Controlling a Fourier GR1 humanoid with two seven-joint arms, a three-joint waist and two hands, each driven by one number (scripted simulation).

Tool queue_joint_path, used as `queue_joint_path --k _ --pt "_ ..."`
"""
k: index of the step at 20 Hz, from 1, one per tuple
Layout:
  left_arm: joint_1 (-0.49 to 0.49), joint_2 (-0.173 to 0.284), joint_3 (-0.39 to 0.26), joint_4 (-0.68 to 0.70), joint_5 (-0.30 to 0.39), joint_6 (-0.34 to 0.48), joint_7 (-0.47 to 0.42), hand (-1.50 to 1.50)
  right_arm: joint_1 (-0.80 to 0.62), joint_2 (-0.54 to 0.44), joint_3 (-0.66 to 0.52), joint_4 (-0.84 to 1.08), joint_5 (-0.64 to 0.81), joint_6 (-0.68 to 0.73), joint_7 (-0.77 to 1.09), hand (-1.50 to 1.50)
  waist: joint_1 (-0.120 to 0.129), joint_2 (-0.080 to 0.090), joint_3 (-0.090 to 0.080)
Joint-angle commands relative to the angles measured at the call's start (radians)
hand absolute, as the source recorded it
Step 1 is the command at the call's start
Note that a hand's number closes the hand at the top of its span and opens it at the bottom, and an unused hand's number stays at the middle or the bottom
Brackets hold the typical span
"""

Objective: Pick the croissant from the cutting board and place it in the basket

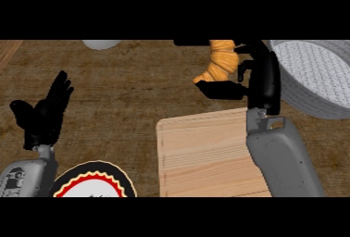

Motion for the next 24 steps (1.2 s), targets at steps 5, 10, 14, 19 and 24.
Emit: queue_joint_path --k 5,10,14,19,24 --pt "0.005 0.017 0.023 0.001 0.027 -0.039 -0.003 0.00 -0.240 -0.128 -0.223 0.196 -0.035 0.039 0.008 1.50 0.009 0.003 0.000" --pt "-0.006 -0.012 -0.002 -0.002 -0.014 -0.002 -0.011 0.00 -0.386 -0.187 -0.279 0.421 -0.001 0.026 -0.021 1.50 0.015 0.006 0.000" --pt "-0.074 -0.010 0.010 0.031 -0.010 0.009 0.029 0.00 -0.385 -0.221 -0.263 0.527 0.036 0.049 -0.054 1.50 0.009 0.007 0.000" --pt "0.028 -0.019 -0.021 -0.075 -0.022 -0.008 0.033 0.00 -0.506 -0.271 -0.310 0.733 0.039 0.054 -0.099 1.50 0.024 0.006 0.000" --pt "0.031 -0.007 0.004 -0.039 0.004 -0.040 -0.011 0.00 -0.484 -0.293 -0.369 0.895 0.003 0.015 -0.225 1.50 0.025 0.009 0.000"
